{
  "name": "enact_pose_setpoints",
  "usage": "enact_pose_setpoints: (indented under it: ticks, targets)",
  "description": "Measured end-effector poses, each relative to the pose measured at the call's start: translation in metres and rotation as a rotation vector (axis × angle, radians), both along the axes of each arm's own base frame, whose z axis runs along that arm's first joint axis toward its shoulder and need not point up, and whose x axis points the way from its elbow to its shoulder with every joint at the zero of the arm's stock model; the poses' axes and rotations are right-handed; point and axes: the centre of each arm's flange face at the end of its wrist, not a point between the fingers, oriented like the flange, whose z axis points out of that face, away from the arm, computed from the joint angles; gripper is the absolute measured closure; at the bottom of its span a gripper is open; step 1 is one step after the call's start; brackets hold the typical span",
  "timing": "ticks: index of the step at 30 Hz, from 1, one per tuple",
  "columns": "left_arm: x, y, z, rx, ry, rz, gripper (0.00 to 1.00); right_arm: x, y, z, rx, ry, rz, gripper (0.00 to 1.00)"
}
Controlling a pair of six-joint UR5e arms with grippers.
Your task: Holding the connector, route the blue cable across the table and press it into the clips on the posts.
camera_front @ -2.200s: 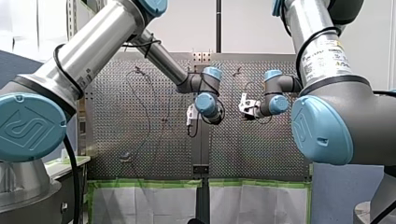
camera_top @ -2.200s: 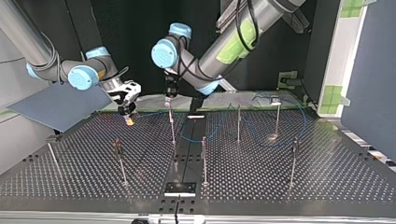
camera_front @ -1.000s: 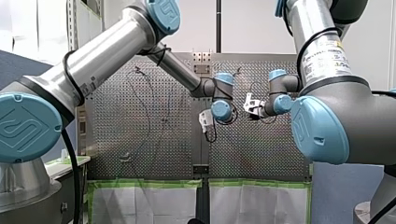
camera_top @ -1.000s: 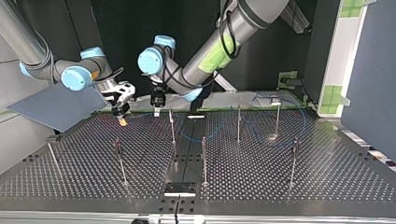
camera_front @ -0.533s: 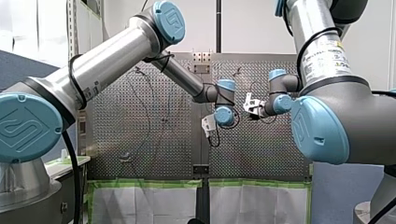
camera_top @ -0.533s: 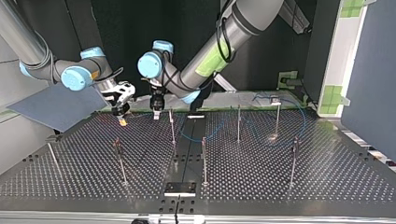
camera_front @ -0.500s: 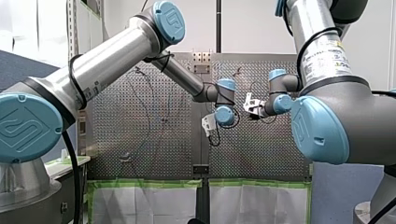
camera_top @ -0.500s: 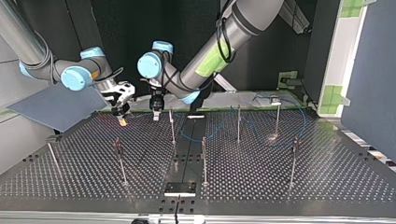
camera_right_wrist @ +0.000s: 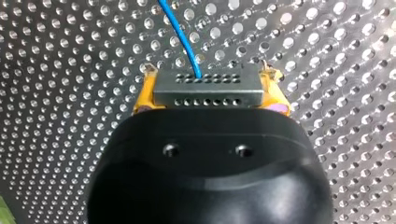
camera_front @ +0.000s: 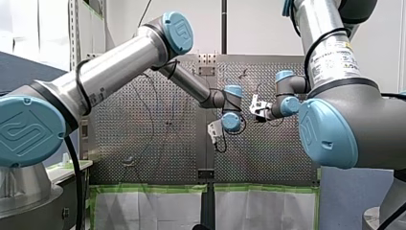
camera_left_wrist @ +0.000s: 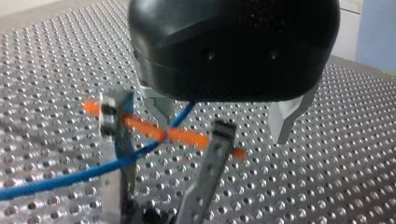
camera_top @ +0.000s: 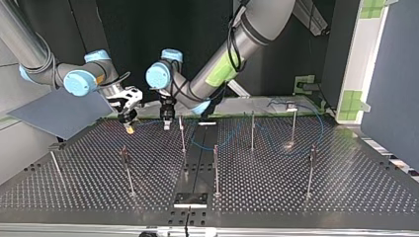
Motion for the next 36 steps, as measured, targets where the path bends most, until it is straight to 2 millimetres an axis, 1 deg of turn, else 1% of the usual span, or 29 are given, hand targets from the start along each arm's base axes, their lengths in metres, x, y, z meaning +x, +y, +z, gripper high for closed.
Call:
enact_pose_setpoints:
  ticks: [3,4,5,6,8,9,11,13,20,23,26,29,33,36]
  targets:
    - [0.003,-0.002,0.005,0.0,0.001,0.005,0.0,0.0,0.0,0.002,-0.003,-0.001,0.002,1.0]
    - [0.003,-0.003,0.007,0.001,0.0,0.007,0.1,0.0,0.0,0.002,-0.004,-0.001,0.003,1.0]
    - [0.003,-0.004,0.008,0.002,-0.002,0.009,0.31,0.0,-0.001,0.003,-0.004,-0.001,0.003,1.0]
    - [0.003,-0.005,0.01,0.005,-0.004,0.013,0.31,0.0,-0.001,0.004,-0.005,-0.001,0.003,1.0]
    - [0.001,-0.007,0.012,0.011,-0.008,0.019,0.61,0.0,-0.001,0.005,-0.004,-0.001,0.004,1.0]
    - [0.0,-0.008,0.013,0.015,-0.01,0.024,0.61,0.0,0.0,0.006,-0.004,-0.001,0.004,1.0]
    - [-0.003,-0.009,0.014,0.018,-0.011,0.029,1.0,0.0,0.0,0.008,-0.006,-0.002,0.003,1.0]
    - [-0.007,-0.012,0.013,0.019,-0.007,0.031,1.0,0.0,0.0,0.014,-0.013,-0.006,0.002,1.0]
    - [-0.021,-0.015,0.012,0.027,0.033,0.036,1.0,-0.005,0.0,0.045,-0.049,-0.03,-0.006,1.0]
    - [-0.026,-0.014,0.017,0.031,0.041,0.052,1.0,-0.006,0.001,0.051,-0.052,-0.032,-0.008,1.0]
    - [-0.029,-0.014,0.03,0.019,0.031,0.072,1.0,-0.006,0.002,0.053,-0.047,-0.028,-0.006,1.0]
    - [-0.031,-0.012,0.048,0.001,0.013,0.094,1.0,-0.004,0.005,0.056,-0.045,-0.025,-0.002,1.0]
    - [-0.033,-0.009,0.078,-0.025,-0.013,0.115,1.0,-0.002,0.009,0.063,-0.045,-0.026,0.005,1.0]
    - [-0.036,-0.006,0.097,-0.039,-0.028,0.136,1.0,-0.001,0.013,0.073,-0.045,-0.029,0.011,1.0]
